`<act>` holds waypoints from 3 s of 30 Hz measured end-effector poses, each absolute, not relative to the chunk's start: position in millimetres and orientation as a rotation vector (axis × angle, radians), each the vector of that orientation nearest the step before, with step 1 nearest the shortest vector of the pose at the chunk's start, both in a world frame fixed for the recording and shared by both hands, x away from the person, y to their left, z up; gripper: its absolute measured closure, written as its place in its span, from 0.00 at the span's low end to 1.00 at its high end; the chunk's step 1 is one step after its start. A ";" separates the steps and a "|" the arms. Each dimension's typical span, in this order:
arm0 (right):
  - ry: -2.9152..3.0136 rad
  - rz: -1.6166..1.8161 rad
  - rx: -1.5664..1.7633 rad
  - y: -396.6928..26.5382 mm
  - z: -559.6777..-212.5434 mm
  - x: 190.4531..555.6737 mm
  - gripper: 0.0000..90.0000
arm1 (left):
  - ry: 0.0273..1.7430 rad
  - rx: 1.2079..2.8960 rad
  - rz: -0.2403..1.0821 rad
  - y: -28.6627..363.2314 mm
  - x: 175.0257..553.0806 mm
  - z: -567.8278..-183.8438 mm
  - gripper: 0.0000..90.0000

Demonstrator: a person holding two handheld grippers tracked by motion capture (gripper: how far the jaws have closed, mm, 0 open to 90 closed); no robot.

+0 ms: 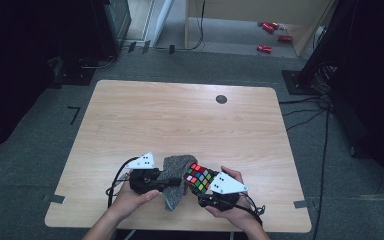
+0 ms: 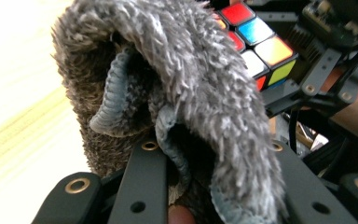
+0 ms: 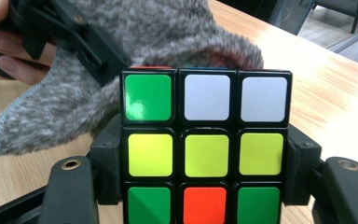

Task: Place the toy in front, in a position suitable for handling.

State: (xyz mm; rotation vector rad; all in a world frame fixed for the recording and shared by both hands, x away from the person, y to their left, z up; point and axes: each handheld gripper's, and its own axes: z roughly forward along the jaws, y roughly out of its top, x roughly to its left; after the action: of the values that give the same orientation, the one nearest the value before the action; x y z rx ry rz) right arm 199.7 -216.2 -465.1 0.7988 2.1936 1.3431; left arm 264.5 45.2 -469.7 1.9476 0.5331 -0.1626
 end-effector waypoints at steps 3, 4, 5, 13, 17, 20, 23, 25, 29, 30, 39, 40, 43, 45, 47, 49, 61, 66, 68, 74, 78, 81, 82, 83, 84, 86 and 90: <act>2.189 1.347 0.800 -216.9 -463.8 199.4 0.38 | 0.527 1.959 -0.155 44.4 264.0 -469.7 0.84; 2.187 1.352 0.800 -216.9 -463.6 199.4 0.38 | 0.525 1.959 -0.153 45.1 264.2 -469.0 0.83; 2.186 1.357 0.800 -216.7 -463.4 199.5 0.38 | 0.521 1.962 -0.146 45.7 264.2 -468.2 0.83; 2.171 1.397 0.794 -219.1 -459.9 199.7 0.38 | 0.483 1.810 -0.231 57.6 266.8 -460.4 0.83; 2.177 1.379 0.789 -218.3 -461.9 199.7 0.38 | 0.449 1.791 -0.202 58.2 263.2 -454.5 0.83; 2.165 1.397 0.773 -218.1 -458.4 198.2 0.38 | 0.490 1.832 -0.162 59.1 266.4 -458.3 0.82; 2.151 1.417 0.770 -219.7 -455.9 197.5 0.38 | 0.506 1.865 -0.171 58.5 269.0 -465.5 0.83; 2.146 1.433 0.777 -221.1 -455.3 197.6 0.38 | 0.481 1.879 -0.189 55.5 267.7 -467.1 0.83; 2.142 1.480 0.784 -222.1 -453.7 197.5 0.38 | 0.385 1.972 -0.141 43.9 260.0 -470.9 0.83; 2.141 1.489 0.784 -221.8 -453.1 197.2 0.38 | 0.345 2.023 -0.114 38.9 256.0 -473.4 0.83; 2.156 1.503 0.805 -224.3 -455.5 200.4 0.38 | 0.336 1.942 0.061 46.4 251.2 -463.5 0.83; 2.158 1.508 0.816 -225.7 -456.3 201.3 0.38 | 0.338 1.917 0.049 50.2 252.7 -461.8 0.83; 2.162 1.539 0.820 -226.6 -455.9 201.8 0.38 | 0.316 1.922 0.026 50.3 252.2 -462.6 0.83; 2.170 1.543 0.813 -225.1 -454.9 201.0 0.38 | 0.294 1.967 0.033 43.8 249.2 -466.8 0.83; 2.174 1.554 0.808 -224.5 -454.6 200.4 0.38 | 0.265 2.016 0.058 36.4 245.1 -470.6 0.83; 2.179 1.558 0.805 -224.0 -454.4 199.7 0.38 | 0.245 2.047 0.078 30.9 241.5 -472.8 0.83; 2.144 1.566 0.852 -222.5 -453.0 201.5 0.38 | 0.230 2.165 0.063 16.2 237.7 -483.4 0.82; 2.090 1.568 0.895 -218.5 -449.3 202.1 0.38 | 0.227 2.194 0.058 -0.4 230.7 -489.2 0.81; 2.059 1.560 0.936 -215.1 -448.8 202.7 0.38 | 0.242 2.190 0.062 -6.5 228.5 -490.4 0.80; 1.969 1.483 1.188 -203.2 -455.4 209.6 0.38 | 0.311 2.109 0.131 -11.1 226.0 -485.6 0.82; 1.893 1.492 1.311 -206.2 -456.1 211.7 0.38 | 0.390 2.044 0.174 -4.2 230.3 -481.7 0.83; 1.847 1.502 1.318 -209.2 -452.6 209.7 0.38 | 0.455 1.984 0.116 0.0 235.3 -480.3 0.83; 1.833 1.508 1.317 -209.9 -451.9 209.4 0.38 | 0.470 1.964 0.067 0.8 237.4 -480.4 0.83; 1.827 1.511 1.322 -209.8 -451.3 209.1 0.38 | 0.483 1.946 0.006 -0.2 238.9 -481.3 0.83; 1.822 1.504 1.330 -208.4 -451.3 209.0 0.38 | 0.489 1.939 -0.023 -1.7 238.7 -482.1 0.83; 1.836 1.490 1.335 -205.0 -453.2 209.1 0.38 | 0.480 1.945 -0.043 -8.2 235.6 -484.0 0.83; 1.852 1.452 1.326 -199.0 -457.6 207.8 0.38 | 0.478 1.945 -0.068 -13.4 233.6 -485.3 0.82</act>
State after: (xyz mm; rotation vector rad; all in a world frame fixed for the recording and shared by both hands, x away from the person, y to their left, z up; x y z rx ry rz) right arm 207.8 -199.0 -457.6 1.3264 1.8517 1.4525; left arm 233.6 -13.4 -485.3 1.9452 0.4779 -0.0681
